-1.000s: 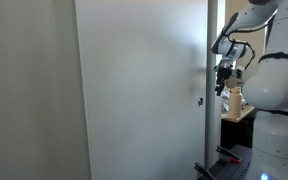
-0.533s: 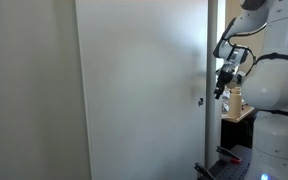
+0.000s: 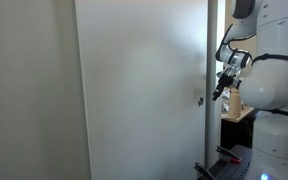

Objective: Slide the wardrobe door open

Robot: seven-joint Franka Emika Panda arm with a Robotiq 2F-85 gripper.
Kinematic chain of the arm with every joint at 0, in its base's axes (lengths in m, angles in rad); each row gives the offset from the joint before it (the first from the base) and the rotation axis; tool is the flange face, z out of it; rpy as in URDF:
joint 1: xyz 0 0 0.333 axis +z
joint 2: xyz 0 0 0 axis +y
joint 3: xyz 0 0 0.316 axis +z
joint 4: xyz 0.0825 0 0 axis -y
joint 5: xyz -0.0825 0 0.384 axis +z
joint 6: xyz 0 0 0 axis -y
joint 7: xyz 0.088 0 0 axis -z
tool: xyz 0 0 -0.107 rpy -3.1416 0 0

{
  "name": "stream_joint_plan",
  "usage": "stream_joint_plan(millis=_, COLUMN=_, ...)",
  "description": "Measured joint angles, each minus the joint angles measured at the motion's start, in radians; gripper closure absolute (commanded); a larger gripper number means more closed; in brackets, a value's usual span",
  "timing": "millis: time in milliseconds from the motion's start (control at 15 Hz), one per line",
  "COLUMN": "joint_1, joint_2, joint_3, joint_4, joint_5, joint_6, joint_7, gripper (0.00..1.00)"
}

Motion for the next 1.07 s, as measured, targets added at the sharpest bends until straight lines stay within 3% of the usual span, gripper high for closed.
stream_joint_plan(millis=667, joint_1=-0.131, joint_2=0.094, joint_3=0.086, joint_4=0.074, joint_5=0.236, joint_6=-0.073, joint_7=-0.118, gripper=0.0)
stream_joint_plan(millis=1067, joint_1=-0.164, joint_2=0.098, joint_3=0.099, joint_4=0.075, joint_5=0.307, joint_6=-0.087, joint_7=-0.203, gripper=0.0)
